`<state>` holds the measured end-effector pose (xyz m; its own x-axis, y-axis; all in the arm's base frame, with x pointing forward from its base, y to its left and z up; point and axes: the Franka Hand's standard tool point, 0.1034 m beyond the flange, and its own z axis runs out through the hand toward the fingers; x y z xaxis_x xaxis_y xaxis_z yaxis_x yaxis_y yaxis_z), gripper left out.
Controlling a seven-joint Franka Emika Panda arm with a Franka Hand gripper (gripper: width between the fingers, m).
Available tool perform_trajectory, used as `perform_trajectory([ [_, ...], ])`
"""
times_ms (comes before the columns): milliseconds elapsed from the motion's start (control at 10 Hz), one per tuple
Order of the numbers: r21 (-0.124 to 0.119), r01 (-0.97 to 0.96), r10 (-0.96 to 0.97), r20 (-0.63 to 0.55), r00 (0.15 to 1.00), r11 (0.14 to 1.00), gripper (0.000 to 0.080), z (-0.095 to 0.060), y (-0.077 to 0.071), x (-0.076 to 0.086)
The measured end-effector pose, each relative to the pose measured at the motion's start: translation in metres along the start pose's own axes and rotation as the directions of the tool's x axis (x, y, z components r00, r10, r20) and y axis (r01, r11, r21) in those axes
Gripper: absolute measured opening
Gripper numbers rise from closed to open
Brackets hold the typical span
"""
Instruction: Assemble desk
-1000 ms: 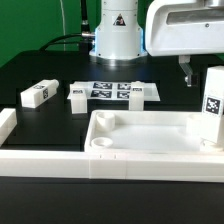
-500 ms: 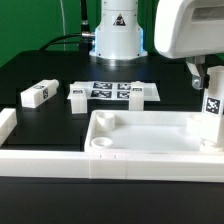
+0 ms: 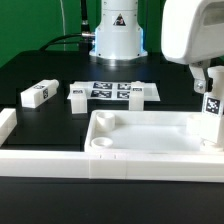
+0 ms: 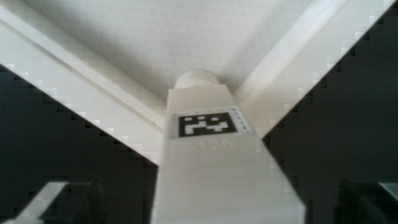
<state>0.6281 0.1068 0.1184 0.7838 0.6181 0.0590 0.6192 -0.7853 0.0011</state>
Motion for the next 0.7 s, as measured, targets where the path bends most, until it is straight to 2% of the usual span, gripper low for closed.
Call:
perform_trajectory([
  [100, 0.000, 0.000, 0.000, 0.000, 1.000, 1.000, 0.0610, 0.0000, -0.0001, 0.0000],
  [300, 0.000, -0.001, 0.001, 0.000, 1.000, 1.000, 0.0337, -0.0001, 0.0001, 0.0000],
  [400, 0.000, -0.001, 0.001, 0.000, 1.000, 1.000, 0.0337, 0.0000, 0.0005, -0.0003],
  [500, 0.000, -0.013, 0.013, 0.000, 1.000, 1.000, 0.0290, 0.0000, 0.0006, -0.0003],
  [700, 0.000, -0.035, 0.035, 0.000, 0.999, 0.999, 0.0290, 0.0000, 0.0006, -0.0003],
])
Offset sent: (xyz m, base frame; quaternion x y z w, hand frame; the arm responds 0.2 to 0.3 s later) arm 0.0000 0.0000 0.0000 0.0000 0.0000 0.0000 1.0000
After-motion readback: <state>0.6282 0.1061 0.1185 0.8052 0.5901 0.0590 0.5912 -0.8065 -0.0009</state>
